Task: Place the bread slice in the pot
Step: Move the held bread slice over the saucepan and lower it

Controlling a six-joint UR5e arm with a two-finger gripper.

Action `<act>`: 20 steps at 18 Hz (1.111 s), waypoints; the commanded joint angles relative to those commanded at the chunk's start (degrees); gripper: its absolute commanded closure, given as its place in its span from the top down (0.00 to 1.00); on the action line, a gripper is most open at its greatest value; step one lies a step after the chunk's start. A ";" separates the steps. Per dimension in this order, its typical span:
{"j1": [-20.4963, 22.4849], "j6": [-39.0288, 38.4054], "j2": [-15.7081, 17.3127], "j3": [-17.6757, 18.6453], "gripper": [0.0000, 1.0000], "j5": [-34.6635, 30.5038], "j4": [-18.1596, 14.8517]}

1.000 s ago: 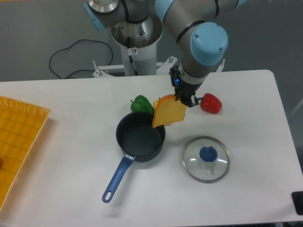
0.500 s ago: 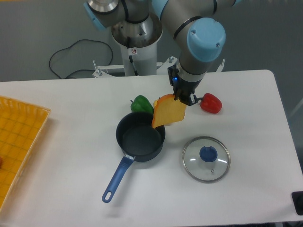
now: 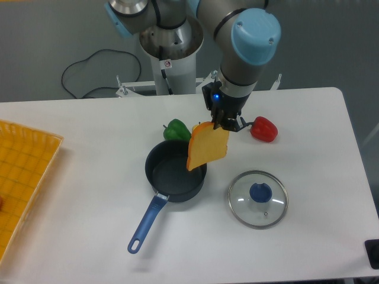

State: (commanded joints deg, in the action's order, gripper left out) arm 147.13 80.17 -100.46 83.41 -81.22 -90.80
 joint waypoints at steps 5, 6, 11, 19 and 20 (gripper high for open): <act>-2.36 -7.30 -0.61 1.40 0.06 2.47 8.69; -2.98 -8.00 -0.70 1.84 0.06 2.47 9.66; -4.57 -10.12 -0.79 3.68 0.05 1.86 13.79; -7.47 -10.47 -1.14 5.80 0.05 -3.24 16.35; -7.56 -10.47 -1.23 5.80 0.05 -3.59 16.44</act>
State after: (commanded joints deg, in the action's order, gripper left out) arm 139.57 69.70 -101.69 89.21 -84.81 -74.36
